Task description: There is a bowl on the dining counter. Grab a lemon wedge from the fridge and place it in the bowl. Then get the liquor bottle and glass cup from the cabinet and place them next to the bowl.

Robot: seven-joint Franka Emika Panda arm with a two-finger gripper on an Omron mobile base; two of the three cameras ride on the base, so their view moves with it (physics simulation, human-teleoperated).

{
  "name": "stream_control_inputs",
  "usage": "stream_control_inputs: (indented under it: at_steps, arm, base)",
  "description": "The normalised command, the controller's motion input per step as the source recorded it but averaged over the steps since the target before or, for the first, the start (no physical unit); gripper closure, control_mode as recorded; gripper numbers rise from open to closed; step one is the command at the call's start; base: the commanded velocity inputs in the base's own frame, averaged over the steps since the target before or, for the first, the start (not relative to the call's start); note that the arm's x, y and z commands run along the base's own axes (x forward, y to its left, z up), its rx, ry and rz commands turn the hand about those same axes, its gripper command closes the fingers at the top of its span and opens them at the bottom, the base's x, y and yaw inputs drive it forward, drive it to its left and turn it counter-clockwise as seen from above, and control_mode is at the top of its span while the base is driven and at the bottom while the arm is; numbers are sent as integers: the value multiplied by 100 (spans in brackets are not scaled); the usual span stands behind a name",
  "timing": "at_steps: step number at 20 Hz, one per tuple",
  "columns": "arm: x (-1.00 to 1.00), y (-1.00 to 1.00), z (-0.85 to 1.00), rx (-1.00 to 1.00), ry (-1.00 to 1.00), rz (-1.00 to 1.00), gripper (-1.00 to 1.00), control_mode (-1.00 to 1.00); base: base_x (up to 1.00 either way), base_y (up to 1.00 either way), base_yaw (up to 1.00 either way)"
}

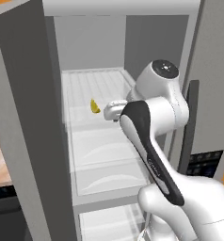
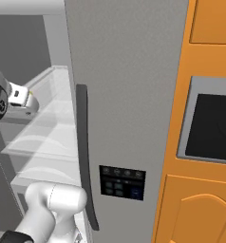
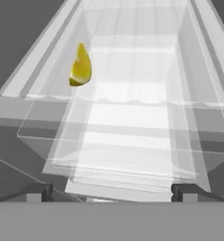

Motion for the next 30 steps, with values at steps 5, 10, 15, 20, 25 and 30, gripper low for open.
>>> stream_control_inputs:
  at_steps: [5, 10, 15, 20, 25, 30]
  arm:
    - [12, 22, 24, 0, -15, 1, -100, -100]
    - [29, 14, 3, 0, -20, 0, -100, -100]
    - [48, 0, 0, 0, -10, 0, -100, -100]
    - [50, 11, 0, 0, 0, 0, -100, -100]
    - [46, 42, 0, 0, 5, 0, -100, -100]
    - [39, 29, -1, 0, 8, 0, -100, -100]
  base:
    - [0, 0, 0]
    - [0, 0, 0]
    - [0, 0, 0]
    - [0, 0, 0]
    - [0, 0, 0]
    - [0, 0, 0]
